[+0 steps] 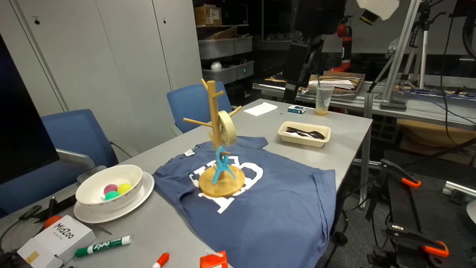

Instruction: Pick up the tape from the wooden holder and put it on the table.

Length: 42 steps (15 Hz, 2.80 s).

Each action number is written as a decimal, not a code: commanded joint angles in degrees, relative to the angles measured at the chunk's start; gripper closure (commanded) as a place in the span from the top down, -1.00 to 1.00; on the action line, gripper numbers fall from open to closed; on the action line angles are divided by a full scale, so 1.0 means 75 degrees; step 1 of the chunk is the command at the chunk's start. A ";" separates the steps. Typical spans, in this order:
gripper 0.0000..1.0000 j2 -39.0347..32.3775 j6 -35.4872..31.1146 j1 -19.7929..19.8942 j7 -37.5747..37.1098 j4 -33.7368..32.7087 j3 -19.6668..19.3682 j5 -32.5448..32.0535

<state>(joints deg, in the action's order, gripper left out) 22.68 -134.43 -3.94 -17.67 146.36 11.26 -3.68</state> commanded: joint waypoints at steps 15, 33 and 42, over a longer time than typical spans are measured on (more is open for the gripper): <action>1.00 -0.1381 -0.1357 0.0379 -0.0581 -0.0110 -0.0021 -0.0725; 1.00 -0.4540 -0.3898 0.0450 -0.3680 -0.1910 -0.0941 -0.3826; 1.00 -0.5123 -0.3888 -0.0088 -0.6069 -0.2469 -0.1323 -0.5756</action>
<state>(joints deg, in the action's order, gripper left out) -13.62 -162.38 -2.64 -57.93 130.17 3.18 -42.33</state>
